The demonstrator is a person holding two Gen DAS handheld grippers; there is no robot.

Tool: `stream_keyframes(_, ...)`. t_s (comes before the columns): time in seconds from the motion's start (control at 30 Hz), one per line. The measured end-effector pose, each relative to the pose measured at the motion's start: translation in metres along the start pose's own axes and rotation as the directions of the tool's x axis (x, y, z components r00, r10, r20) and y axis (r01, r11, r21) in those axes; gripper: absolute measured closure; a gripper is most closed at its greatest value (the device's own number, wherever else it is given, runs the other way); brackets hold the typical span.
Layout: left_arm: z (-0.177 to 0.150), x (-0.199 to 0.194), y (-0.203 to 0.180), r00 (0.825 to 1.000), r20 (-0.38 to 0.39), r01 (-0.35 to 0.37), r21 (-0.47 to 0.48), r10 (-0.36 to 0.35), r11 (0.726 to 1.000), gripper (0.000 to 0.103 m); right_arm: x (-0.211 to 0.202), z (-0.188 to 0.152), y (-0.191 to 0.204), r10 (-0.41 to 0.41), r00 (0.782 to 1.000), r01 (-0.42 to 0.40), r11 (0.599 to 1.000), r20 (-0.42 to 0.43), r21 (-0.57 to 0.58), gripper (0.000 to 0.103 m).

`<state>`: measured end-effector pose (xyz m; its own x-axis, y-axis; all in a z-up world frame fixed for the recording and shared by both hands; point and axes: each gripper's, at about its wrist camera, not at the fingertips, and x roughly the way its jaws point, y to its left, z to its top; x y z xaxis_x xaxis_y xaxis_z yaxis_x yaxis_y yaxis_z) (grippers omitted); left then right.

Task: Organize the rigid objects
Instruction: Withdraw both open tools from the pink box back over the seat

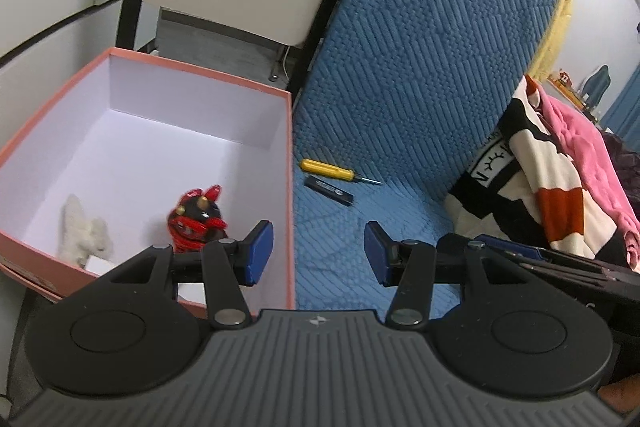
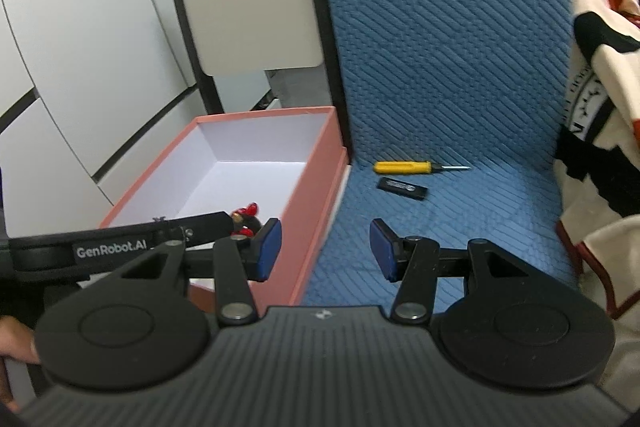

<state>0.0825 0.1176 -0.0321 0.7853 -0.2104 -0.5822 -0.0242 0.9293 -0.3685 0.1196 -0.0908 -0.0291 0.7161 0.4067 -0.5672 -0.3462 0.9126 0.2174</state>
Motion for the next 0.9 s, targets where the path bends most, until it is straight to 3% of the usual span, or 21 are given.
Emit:
stream_keyframes(0.57,-0.052,0.028,-0.038,0.999,-0.045,0.013,0.028,-0.011,1.000,0.047,-0.016,-0.057,-0.058,-0.073,0.997,0.073,0.997,-0.003,0.023,0.051)
stream_keyframes(0.9,-0.063,0.040,-0.046,0.998,-0.053,-0.029,0.035,0.031,0.999,0.047,-0.014,-0.076,-0.073,-0.104,0.994,0.104,0.994,0.012,0.031,0.051)
